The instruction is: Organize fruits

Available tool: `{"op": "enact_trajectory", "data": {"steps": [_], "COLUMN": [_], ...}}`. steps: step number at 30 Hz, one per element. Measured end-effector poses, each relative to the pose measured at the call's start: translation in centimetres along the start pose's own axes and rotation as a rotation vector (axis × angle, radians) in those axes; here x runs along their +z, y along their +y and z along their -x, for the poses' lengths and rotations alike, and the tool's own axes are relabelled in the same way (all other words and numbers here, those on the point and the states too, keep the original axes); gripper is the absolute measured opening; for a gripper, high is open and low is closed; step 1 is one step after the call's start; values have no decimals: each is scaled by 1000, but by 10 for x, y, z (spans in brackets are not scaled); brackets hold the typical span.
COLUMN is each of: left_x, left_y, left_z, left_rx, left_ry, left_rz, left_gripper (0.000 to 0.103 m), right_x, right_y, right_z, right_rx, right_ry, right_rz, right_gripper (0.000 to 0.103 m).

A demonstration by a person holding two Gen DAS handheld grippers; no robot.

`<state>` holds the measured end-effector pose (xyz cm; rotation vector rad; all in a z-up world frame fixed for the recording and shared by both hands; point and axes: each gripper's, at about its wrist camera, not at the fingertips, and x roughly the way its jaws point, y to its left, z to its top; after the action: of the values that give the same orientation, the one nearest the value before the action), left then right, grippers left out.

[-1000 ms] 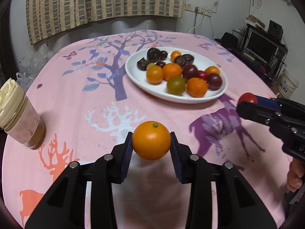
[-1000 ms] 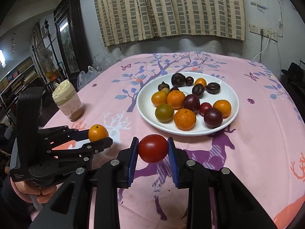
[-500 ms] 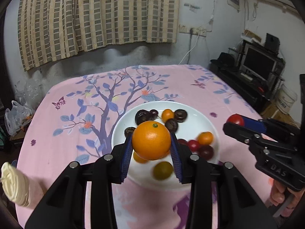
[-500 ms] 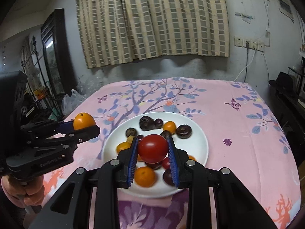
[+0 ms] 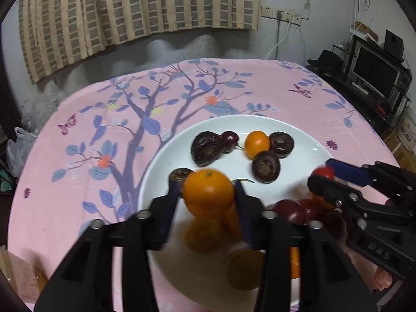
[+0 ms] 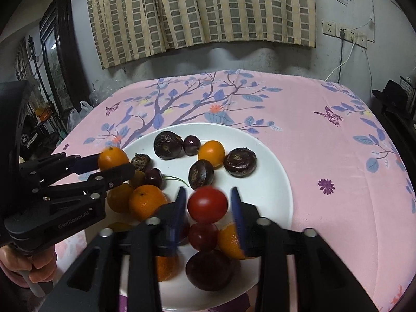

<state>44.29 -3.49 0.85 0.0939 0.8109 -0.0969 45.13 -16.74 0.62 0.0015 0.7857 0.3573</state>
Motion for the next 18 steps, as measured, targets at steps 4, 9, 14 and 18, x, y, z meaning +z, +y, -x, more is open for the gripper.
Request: {"op": "enact_trajectory", "data": {"steps": [4, 9, 14, 18], "left_x": [-5, -37, -92, -130], "left_y": [2, 9, 16, 21], "left_z": [43, 101, 137, 143], "left_rx": [53, 31, 15, 38], "left_ry": [-88, -100, -81, -57], "left_rz": [-18, -22, 25, 52], "left_gripper": [95, 98, 98, 98], "right_x": [-7, -41, -89, -121], "right_y": [15, 39, 52, 54], "right_z": [34, 92, 128, 132], "right_rx": [-9, 6, 36, 3], "right_ry": [-46, -78, -87, -77], "right_rz": [59, 141, 132, 123], "right_gripper": [88, 100, 100, 100]}}
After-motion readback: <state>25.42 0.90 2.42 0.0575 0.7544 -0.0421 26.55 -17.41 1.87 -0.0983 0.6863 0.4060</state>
